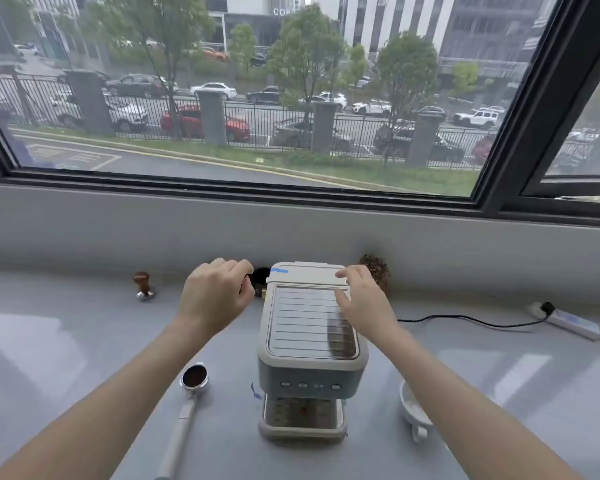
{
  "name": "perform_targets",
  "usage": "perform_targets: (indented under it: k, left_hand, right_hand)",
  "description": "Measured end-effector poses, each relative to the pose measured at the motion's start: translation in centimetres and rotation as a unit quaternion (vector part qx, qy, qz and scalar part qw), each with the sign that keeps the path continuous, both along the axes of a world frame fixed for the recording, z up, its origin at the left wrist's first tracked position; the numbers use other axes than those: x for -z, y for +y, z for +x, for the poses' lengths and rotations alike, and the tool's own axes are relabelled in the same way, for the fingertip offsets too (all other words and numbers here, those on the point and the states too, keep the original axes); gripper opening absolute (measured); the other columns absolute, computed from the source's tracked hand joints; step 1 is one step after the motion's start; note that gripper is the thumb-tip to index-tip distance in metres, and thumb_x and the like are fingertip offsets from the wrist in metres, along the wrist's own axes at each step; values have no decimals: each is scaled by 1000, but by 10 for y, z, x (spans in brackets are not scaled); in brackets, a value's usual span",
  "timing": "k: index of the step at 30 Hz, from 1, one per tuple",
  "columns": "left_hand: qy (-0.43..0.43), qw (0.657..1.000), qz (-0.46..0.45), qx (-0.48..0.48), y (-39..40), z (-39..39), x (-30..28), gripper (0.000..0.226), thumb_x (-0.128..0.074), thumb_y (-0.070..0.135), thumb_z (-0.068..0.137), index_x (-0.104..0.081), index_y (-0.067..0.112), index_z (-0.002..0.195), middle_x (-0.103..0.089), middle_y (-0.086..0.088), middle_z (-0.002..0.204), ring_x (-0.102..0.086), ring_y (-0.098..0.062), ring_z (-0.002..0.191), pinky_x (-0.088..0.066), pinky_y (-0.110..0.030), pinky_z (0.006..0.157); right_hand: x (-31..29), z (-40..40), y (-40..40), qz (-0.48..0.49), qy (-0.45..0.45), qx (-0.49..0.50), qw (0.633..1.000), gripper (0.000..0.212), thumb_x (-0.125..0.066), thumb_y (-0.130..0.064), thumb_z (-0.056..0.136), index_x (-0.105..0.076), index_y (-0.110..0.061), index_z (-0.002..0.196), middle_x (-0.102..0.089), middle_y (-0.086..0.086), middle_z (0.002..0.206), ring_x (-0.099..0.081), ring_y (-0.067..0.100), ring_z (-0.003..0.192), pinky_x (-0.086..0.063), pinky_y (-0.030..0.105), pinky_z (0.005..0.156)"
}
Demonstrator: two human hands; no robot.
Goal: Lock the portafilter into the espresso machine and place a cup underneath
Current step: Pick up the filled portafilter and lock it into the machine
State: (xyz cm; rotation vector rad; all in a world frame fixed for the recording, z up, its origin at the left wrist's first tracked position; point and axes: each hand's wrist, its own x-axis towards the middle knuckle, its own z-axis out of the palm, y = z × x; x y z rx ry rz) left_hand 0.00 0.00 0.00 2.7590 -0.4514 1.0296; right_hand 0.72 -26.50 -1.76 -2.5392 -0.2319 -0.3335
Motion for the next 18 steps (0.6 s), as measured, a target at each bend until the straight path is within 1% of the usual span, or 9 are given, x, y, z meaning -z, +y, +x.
perform_targets:
  k: [3,6,9,10,12,13,15,16,18]
  left_hand:
    - [57,998,6,-19,6,-5,45,27,-40,23,77,-66,15,77,-65,0,60,-61,-27,58,-44,-31,48]
    - [141,987,55,-51,20,-16,100,27,-40,23,73,-65,16,71,-65,0,58,-61,-26,54,-38,-27,45]
    - [216,968,100,-80,37,-27,148,5,-64,10,61,-61,12,65,-58,-3,54,-58,-28,49,-43,-29,39]
    - [259,956,103,-87,42,-32,164,18,-71,4,52,-59,10,64,-56,-5,55,-57,-29,49,-40,-29,37]
    - [323,936,75,-120,50,-46,192,30,-74,-5,43,-57,7,65,-56,-8,59,-57,-31,50,-28,-24,35]
    - [335,930,56,-139,54,-52,206,31,-71,-8,45,-58,5,69,-56,-10,63,-58,-33,52,-24,-23,36]
    - [379,908,2,-180,62,-63,227,31,-60,-10,60,-59,4,88,-58,-12,77,-59,-34,67,-31,-30,38]
    - [399,893,-15,-209,66,-68,239,36,-54,-6,70,-58,6,104,-58,-10,88,-59,-32,79,-38,-35,43]
    - [449,865,-19,-224,70,-77,255,54,-46,6,83,-39,14,136,-53,-7,110,-55,-26,101,-44,-34,61]
  right_hand:
    - [21,-1,4,-7,13,35,999,32,-48,-17,92,-55,-11,122,-50,3,131,-53,23,112,-42,33,85]
    - [42,-5,6,-17,9,46,999,31,-48,-17,92,-58,-9,120,-53,5,132,-47,23,120,-39,32,97]
    - [49,-8,11,13,4,59,998,29,-45,-15,93,-57,-10,120,-48,5,140,-42,24,128,-34,31,102]
    - [51,-8,13,22,8,62,998,30,-44,-15,94,-56,-10,121,-45,6,143,-40,24,131,-33,30,104]
    - [53,-10,15,44,25,69,996,32,-43,-17,96,-53,-10,125,-38,6,149,-34,22,137,-32,30,106]
    - [52,-9,15,58,32,72,995,32,-42,-18,97,-52,-11,126,-36,6,150,-32,22,138,-31,30,106]
    - [52,-9,14,80,38,72,993,32,-42,-20,97,-52,-11,126,-34,5,150,-33,21,137,-31,28,104]
    - [52,-10,13,89,40,70,993,32,-42,-20,97,-52,-12,126,-34,5,150,-34,20,135,-32,27,102]
    - [52,-10,12,101,42,70,991,30,-42,-21,96,-52,-15,124,-33,3,149,-39,20,130,-34,25,96]
